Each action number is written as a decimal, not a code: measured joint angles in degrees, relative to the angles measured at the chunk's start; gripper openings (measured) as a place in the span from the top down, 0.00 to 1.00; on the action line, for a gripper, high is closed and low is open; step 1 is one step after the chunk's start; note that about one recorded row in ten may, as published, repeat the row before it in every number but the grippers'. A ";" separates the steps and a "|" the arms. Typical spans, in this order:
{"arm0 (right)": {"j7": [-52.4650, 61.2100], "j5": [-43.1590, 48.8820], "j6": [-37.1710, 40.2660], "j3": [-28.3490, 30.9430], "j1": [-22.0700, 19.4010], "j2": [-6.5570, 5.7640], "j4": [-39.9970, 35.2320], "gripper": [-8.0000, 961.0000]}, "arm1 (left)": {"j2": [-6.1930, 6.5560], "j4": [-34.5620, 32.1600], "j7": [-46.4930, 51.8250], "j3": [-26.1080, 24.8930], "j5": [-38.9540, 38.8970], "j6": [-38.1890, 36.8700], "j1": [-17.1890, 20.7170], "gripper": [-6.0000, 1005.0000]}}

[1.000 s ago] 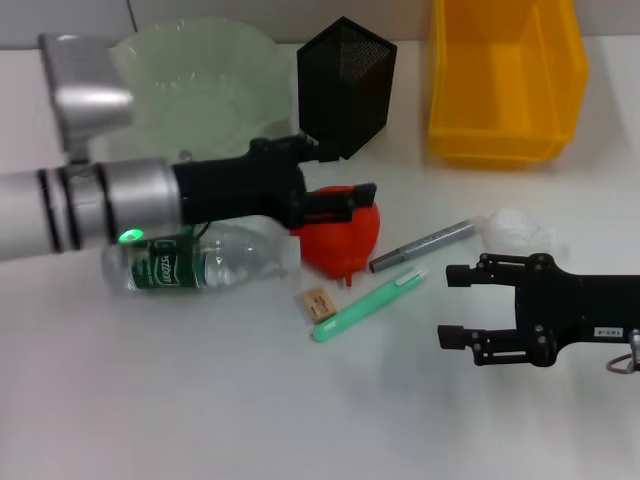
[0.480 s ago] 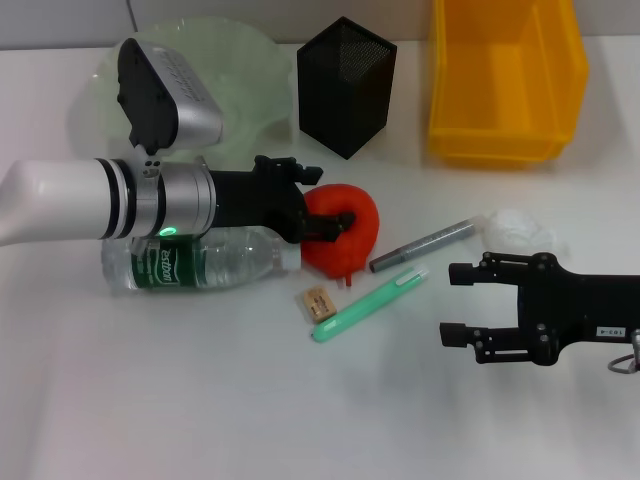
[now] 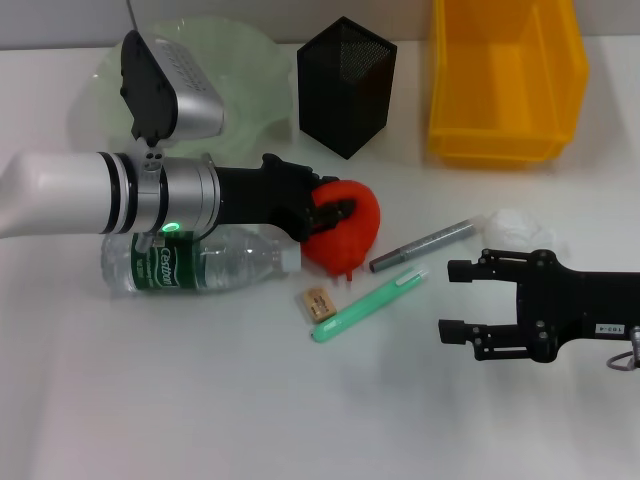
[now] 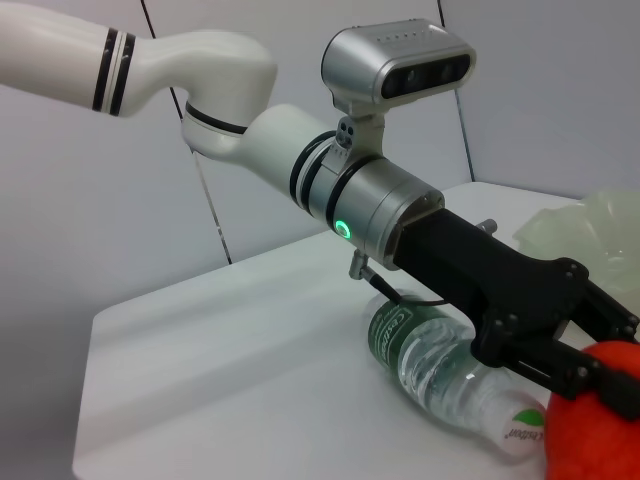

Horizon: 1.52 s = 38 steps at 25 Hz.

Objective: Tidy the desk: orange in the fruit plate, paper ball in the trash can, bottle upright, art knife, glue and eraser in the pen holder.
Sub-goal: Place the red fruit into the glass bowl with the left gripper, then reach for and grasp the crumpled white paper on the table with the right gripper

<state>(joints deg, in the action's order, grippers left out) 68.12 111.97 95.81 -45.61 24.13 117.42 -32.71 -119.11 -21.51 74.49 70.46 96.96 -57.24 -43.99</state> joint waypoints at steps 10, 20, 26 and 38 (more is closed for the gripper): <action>0.00 -0.10 0.01 0.00 -0.20 0.00 0.02 0.19 | 0.36 -2.86 1.46 -0.77 -4.98 -7.04 1.41 0.74; 0.00 -0.09 0.44 0.00 -0.23 0.00 0.02 0.19 | 0.62 -6.35 -5.31 -7.84 -30.48 -6.86 9.87 0.85; -0.01 -0.09 0.72 0.00 -0.36 0.00 -0.13 0.19 | 0.28 -3.29 -6.20 -8.70 -32.65 8.04 8.85 0.91; -0.01 -0.09 1.04 0.09 -0.48 0.00 -0.15 0.20 | 0.44 -1.82 -4.59 -8.47 -35.65 7.47 8.74 0.65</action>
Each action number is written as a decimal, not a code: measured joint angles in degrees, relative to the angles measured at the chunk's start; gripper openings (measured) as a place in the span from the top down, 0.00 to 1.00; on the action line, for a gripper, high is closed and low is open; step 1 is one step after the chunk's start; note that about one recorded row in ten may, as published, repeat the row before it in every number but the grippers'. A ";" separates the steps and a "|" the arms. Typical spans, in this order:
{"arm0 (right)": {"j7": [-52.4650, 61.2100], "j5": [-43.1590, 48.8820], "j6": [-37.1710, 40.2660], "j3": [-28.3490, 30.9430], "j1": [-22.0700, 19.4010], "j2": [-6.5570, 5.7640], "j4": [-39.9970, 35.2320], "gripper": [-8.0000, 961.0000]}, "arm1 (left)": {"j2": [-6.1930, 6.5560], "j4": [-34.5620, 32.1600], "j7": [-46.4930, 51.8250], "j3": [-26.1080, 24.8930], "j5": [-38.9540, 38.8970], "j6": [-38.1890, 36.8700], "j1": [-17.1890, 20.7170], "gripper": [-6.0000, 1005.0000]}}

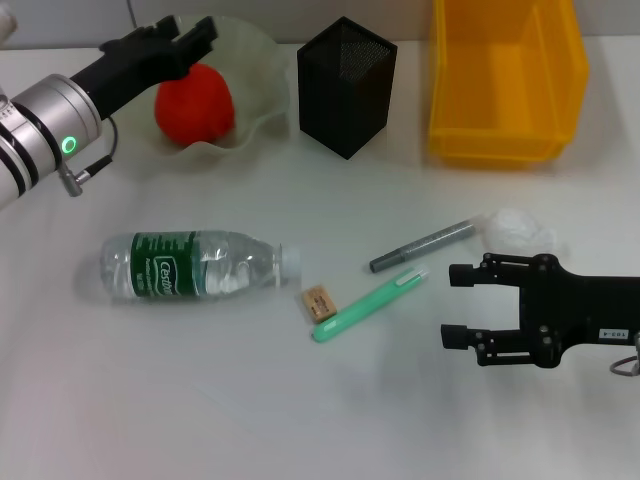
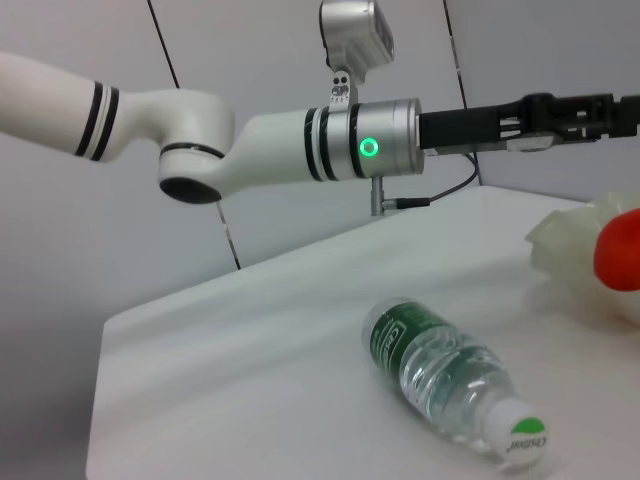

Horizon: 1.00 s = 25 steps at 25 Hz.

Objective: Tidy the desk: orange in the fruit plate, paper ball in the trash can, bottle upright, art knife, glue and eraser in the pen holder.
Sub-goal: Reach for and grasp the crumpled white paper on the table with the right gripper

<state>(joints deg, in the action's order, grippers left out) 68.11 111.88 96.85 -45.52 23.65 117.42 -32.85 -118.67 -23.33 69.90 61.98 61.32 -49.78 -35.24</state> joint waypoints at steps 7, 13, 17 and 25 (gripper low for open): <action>0.00 -0.01 2.95 3.96 -0.03 -0.35 0.02 0.20 | 2.68 -0.59 4.31 0.57 6.73 -31.39 2.35 0.37; 0.64 -0.05 3.87 5.07 0.12 -0.63 -0.13 0.20 | 3.11 -1.49 2.29 0.60 24.33 -46.21 3.94 0.20; 1.25 0.02 3.84 5.09 0.22 -0.76 -0.31 0.20 | 2.54 -1.48 -2.27 0.06 29.90 -47.36 6.50 0.14; 30.23 1.65 10.57 7.81 1.53 -1.59 -22.12 0.20 | 1.58 -1.61 -7.37 0.17 30.20 -46.18 9.93 0.14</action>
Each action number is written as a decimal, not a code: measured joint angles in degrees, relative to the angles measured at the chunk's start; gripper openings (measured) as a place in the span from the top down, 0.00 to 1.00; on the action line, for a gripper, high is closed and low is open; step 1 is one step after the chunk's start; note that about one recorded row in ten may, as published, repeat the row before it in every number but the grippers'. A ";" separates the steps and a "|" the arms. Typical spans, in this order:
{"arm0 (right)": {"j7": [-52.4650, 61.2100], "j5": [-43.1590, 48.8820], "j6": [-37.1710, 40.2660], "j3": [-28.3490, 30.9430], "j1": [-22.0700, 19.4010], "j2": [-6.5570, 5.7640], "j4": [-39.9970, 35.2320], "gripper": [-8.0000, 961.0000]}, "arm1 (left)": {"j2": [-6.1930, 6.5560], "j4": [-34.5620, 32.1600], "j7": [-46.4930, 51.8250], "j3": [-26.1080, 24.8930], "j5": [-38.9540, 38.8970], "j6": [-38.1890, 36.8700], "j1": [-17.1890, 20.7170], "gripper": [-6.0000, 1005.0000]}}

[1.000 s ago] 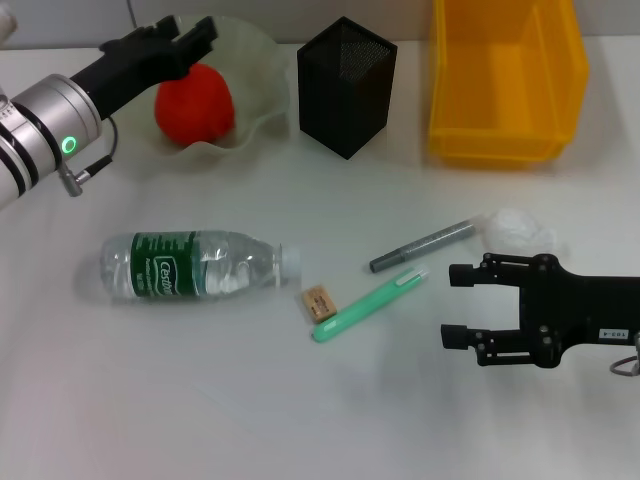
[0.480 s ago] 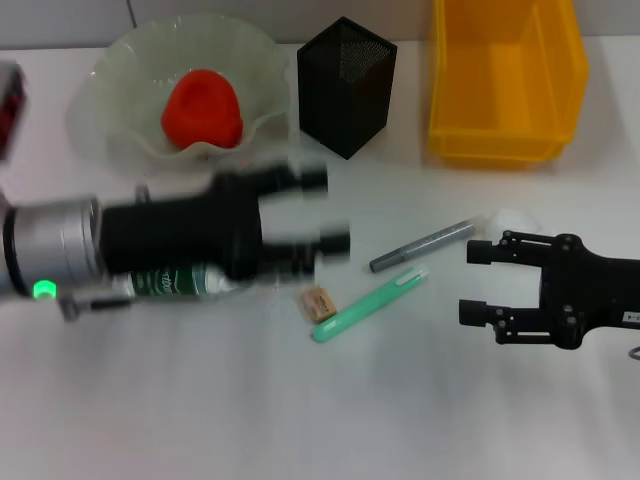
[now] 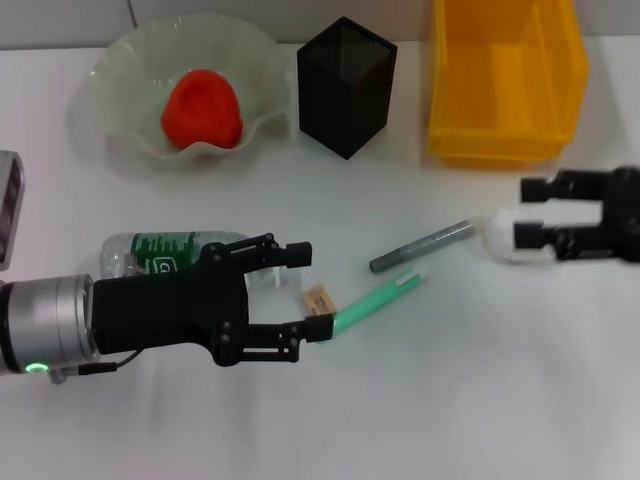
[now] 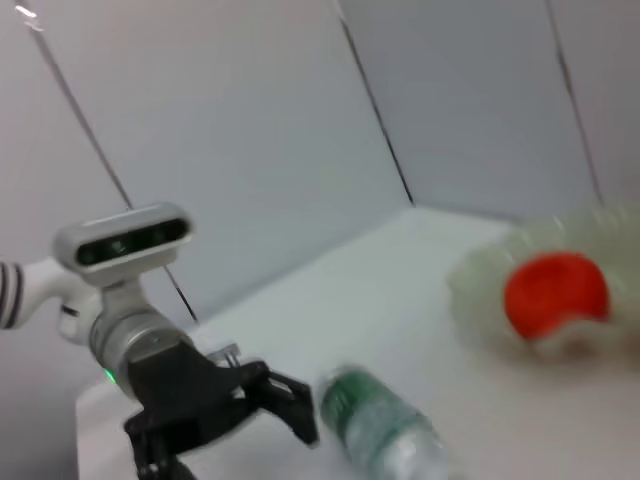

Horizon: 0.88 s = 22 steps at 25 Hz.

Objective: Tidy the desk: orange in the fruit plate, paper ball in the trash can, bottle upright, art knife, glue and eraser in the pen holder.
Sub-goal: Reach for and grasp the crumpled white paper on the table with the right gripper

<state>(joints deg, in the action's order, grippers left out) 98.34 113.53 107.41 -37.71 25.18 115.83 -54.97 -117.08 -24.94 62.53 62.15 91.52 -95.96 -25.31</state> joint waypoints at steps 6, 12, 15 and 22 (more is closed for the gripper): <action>22.39 15.84 2.99 -0.22 8.00 -2.21 -13.11 0.20 | -0.18 0.09 -0.90 0.19 0.13 0.73 0.07 0.14; 31.60 38.26 0.37 -1.80 17.24 -2.24 -13.61 0.20 | -0.47 0.24 -1.56 0.16 0.16 2.13 0.11 0.14; 31.95 42.76 -3.60 -6.43 18.21 -0.49 -12.97 0.20 | -0.68 0.25 -1.58 0.23 0.16 2.89 0.07 0.14; 31.92 45.17 -13.23 -14.44 17.48 3.01 -9.94 0.20 | -0.78 0.25 -1.61 -0.24 0.15 2.95 0.09 0.14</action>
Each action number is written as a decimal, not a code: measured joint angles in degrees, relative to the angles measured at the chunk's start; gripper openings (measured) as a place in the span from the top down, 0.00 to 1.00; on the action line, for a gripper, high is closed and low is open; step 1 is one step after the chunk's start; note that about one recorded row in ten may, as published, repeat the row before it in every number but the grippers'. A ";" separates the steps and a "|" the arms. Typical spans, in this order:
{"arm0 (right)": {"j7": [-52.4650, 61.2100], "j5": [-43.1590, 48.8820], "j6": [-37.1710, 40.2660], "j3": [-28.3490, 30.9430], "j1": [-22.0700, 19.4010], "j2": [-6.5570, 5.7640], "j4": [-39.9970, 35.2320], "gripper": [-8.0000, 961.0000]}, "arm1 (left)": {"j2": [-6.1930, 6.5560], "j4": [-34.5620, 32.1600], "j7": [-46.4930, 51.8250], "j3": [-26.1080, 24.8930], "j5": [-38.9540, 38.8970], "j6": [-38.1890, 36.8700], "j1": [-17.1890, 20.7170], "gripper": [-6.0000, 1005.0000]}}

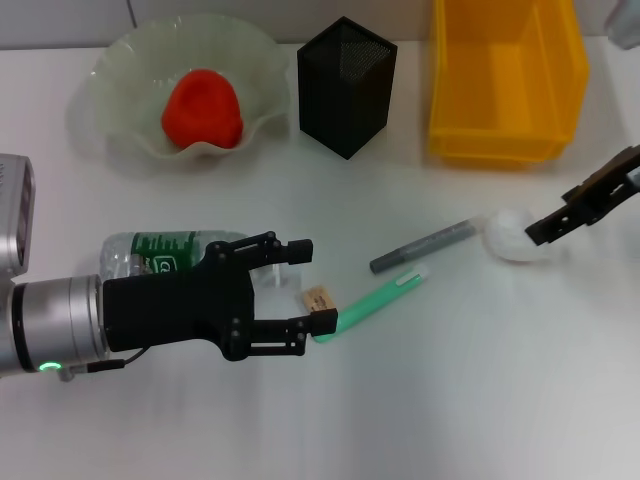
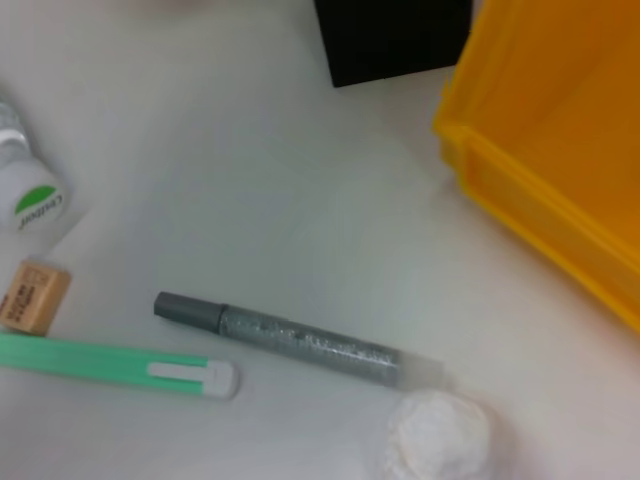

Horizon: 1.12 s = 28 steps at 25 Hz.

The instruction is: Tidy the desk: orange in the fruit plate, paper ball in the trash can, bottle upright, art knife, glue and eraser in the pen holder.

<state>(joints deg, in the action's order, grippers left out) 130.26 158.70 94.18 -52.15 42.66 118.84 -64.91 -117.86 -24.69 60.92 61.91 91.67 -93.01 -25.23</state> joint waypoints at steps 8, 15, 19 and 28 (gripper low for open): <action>-0.21 -1.66 -9.24 -5.93 -0.11 0.22 6.61 0.21 | -0.07 0.00 -0.02 0.02 0.00 0.17 -0.31 0.14; -1.02 -2.45 -13.55 -8.01 0.40 0.25 10.17 0.22 | -0.08 0.00 -0.02 0.03 0.00 0.17 -0.37 0.14; -1.05 -2.82 -13.54 -8.04 0.85 0.22 10.90 0.22 | -0.16 -0.16 -0.02 -0.03 0.00 0.13 -0.44 0.14; 2.34 -3.17 -1.88 -4.18 -0.08 0.13 -6.88 0.40 | -0.17 -0.39 0.09 -0.04 -0.20 0.01 -0.44 0.14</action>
<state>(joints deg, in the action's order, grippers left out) 132.60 155.53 92.30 -56.33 42.58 118.97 -71.79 -118.04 -25.08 61.01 61.87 91.46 -93.00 -25.67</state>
